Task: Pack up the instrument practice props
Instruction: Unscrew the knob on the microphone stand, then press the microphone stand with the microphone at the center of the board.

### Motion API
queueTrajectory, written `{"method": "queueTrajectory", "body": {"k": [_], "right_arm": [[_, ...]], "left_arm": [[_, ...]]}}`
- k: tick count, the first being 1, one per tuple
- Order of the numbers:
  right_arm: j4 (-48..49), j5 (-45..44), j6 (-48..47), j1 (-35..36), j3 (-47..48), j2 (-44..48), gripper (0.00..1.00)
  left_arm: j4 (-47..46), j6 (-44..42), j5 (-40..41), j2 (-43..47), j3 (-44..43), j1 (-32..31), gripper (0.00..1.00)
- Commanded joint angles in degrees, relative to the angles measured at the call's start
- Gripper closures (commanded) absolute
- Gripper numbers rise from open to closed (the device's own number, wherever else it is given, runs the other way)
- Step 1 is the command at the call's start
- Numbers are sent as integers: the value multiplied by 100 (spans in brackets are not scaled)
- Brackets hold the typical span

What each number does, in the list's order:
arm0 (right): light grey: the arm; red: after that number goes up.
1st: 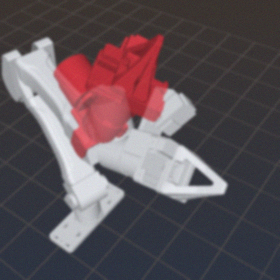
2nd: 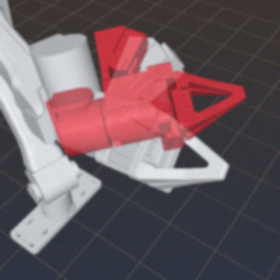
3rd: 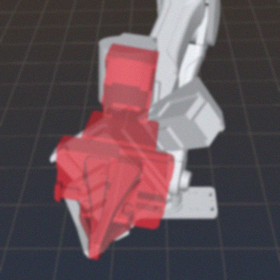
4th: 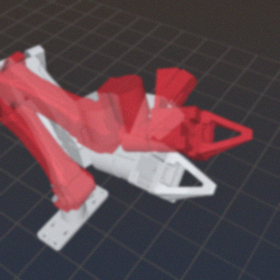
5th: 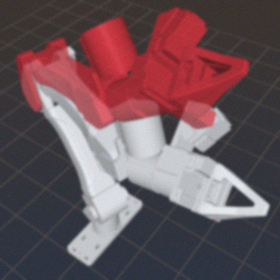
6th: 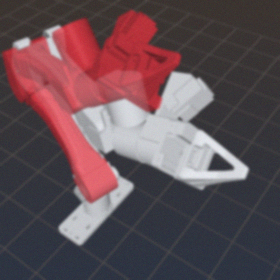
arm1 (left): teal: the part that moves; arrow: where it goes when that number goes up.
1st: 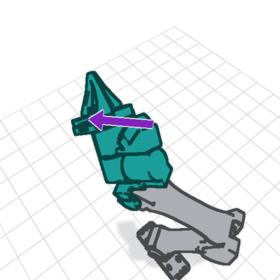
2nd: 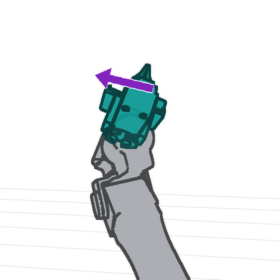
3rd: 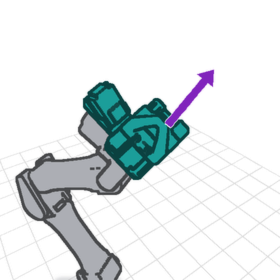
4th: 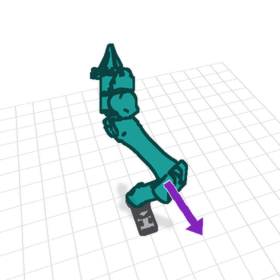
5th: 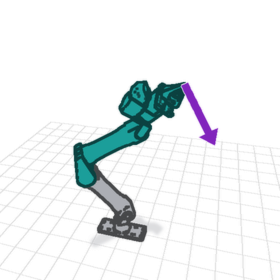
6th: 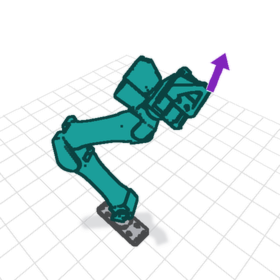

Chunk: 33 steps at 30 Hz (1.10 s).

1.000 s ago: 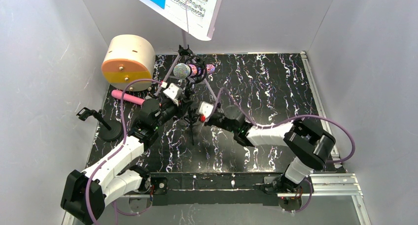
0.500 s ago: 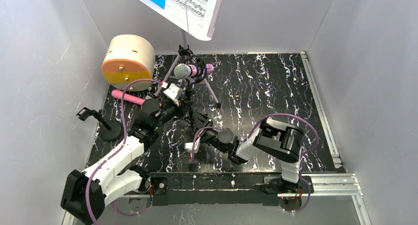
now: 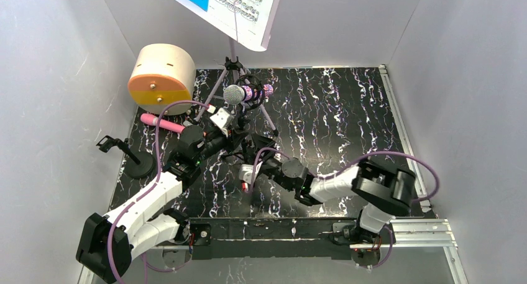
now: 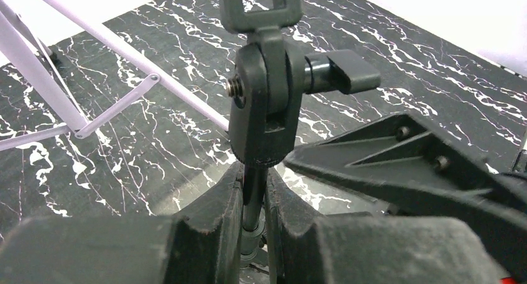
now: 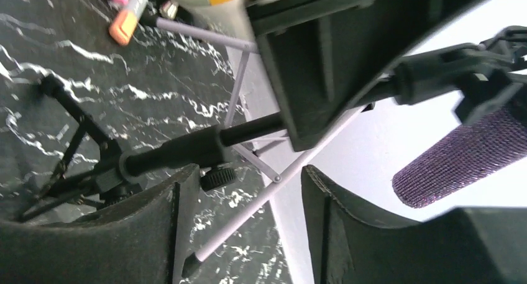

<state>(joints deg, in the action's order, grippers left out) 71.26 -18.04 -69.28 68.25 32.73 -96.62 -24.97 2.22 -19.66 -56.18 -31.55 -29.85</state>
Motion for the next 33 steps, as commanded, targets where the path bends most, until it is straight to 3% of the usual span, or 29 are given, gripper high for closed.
{"method": "queueTrajectory", "body": {"k": [1, 8, 14, 25, 33], "right_arm": [[-812, 501, 2133, -58, 53, 804, 31], [-725, 1177, 4688, -405, -57, 1680, 26], [-972, 1064, 6616, -581, 337, 2156, 24], [-659, 448, 8551, -769, 767, 1841, 24], [-519, -47, 9136, -769, 850, 1463, 28]], "left_arm": [[373, 263, -327, -29, 123, -65, 100], [354, 262, -354, -40, 138, -65, 100], [319, 283, -392, -68, 146, -63, 100], [203, 348, -435, -129, 194, -104, 100], [79, 403, -377, -86, 263, -207, 100]]}}
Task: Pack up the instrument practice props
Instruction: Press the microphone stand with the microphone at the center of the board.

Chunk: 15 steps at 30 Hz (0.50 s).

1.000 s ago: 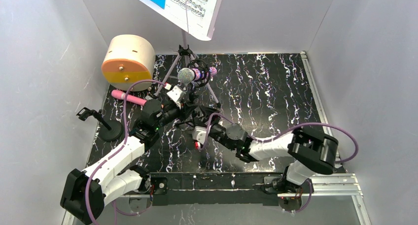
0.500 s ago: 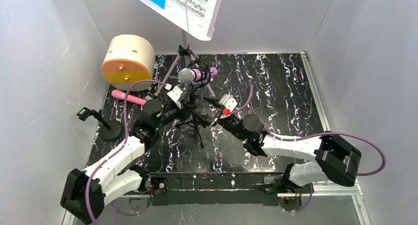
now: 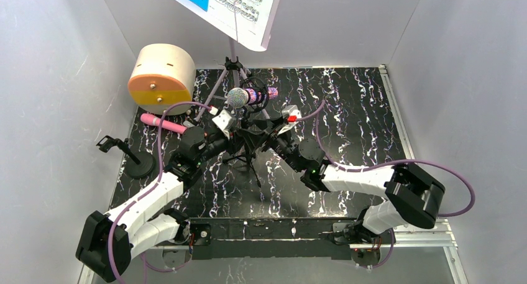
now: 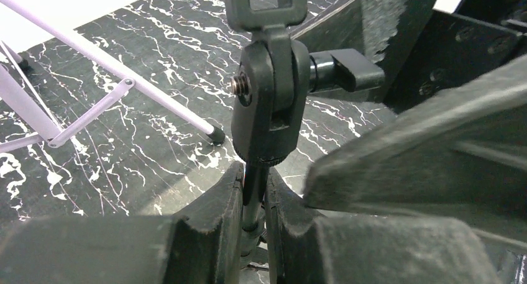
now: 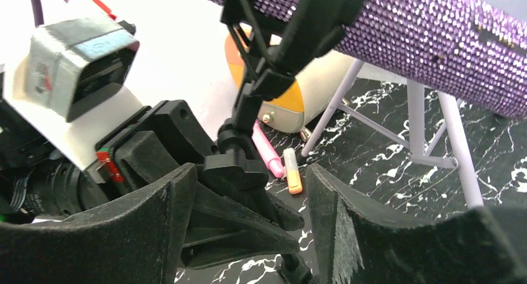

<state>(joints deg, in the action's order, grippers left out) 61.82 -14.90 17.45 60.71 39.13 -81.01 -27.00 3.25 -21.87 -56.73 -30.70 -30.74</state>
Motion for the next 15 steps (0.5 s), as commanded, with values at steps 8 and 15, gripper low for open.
{"method": "queueTrajectory", "body": {"k": [8, 15], "right_arm": [[752, -492, 555, -87, 7, -147, 43], [776, -311, 578, -145, -89, -192, 66]], "left_arm": [[186, 327, 1, -44, 239, -396, 100], [232, 307, 51, -14, 236, -522, 100]]}}
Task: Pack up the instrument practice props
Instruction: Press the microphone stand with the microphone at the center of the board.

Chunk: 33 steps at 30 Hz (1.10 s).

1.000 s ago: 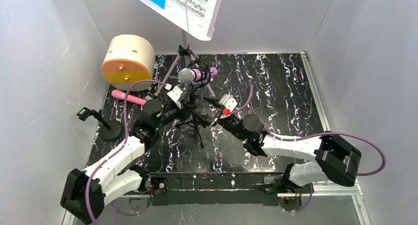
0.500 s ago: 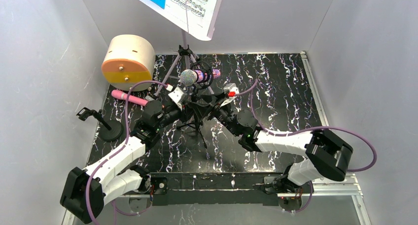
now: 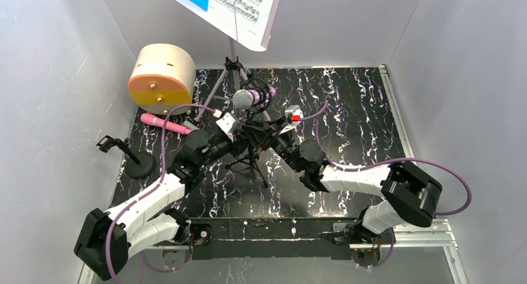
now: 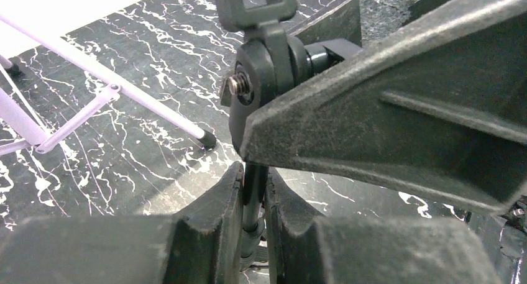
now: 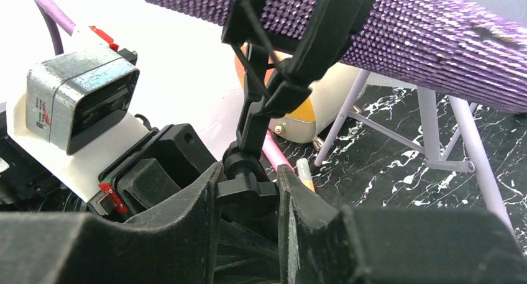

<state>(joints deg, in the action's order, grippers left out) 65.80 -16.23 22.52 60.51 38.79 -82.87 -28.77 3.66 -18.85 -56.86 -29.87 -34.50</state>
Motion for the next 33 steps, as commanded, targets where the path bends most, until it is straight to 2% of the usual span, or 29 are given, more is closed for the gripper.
{"method": "queueTrajectory", "body": {"k": [1, 4, 7, 13, 16, 28, 33], "right_arm": [[369, -161, 53, -126, -103, 9, 72], [372, -104, 22, -134, -266, 87, 88], [368, 18, -55, -136, -394, 159, 99], [421, 176, -133, -136, -565, 235, 99], [454, 216, -196, -136, -644, 237, 99], [766, 663, -473, -136, -724, -220, 99], [903, 816, -460, -136, -770, -463, 99]], "left_arm": [[475, 222, -211, 26, 130, -151, 100], [647, 82, -78, 150, 87, -151, 93], [688, 71, -39, 259, 91, -152, 84], [1218, -12, -83, 265, -209, -149, 62], [1378, -31, -73, 375, -285, -140, 54], [1661, 67, 586, 1336, -336, 31, 39], [1599, 279, 558, 1530, -341, 277, 34]]}}
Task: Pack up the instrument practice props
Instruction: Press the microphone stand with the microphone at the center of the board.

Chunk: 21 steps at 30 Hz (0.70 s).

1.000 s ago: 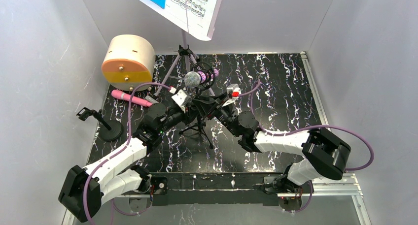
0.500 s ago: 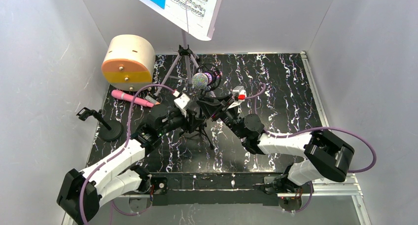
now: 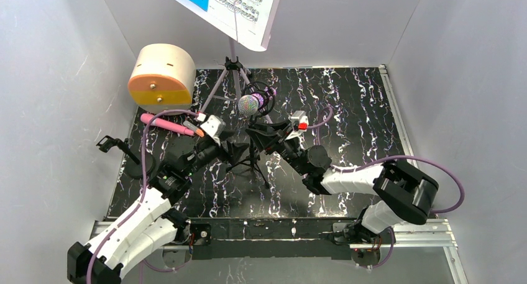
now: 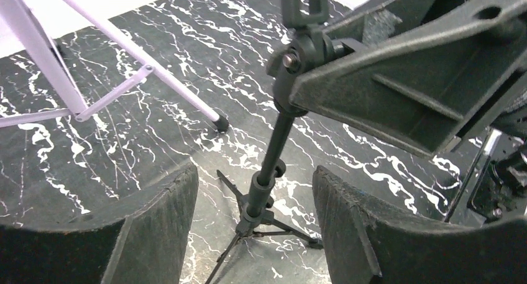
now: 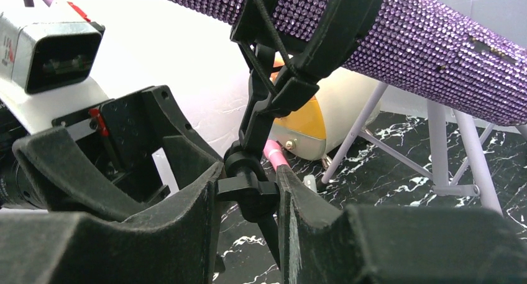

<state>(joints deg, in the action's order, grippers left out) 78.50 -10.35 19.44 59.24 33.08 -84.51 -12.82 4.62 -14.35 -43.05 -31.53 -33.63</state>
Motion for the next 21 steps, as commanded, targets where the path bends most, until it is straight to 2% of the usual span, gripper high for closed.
{"method": "queueTrajectory", "body": {"k": [1, 6, 10, 21], "right_arm": [[-362, 231, -156, -9, -212, -333, 99], [-362, 4, -79, -9, -346, -400, 99], [-752, -315, -110, -9, -277, -401, 99], [-1347, 340, -54, -10, 205, -845, 99]], "left_arm": [[-5, 220, 81, 180, -183, 268, 34], [-191, 384, -56, 286, -112, 509, 33], [-232, 402, -171, 288, -108, 541, 33], [-302, 355, -389, 289, -82, 559, 33]]}}
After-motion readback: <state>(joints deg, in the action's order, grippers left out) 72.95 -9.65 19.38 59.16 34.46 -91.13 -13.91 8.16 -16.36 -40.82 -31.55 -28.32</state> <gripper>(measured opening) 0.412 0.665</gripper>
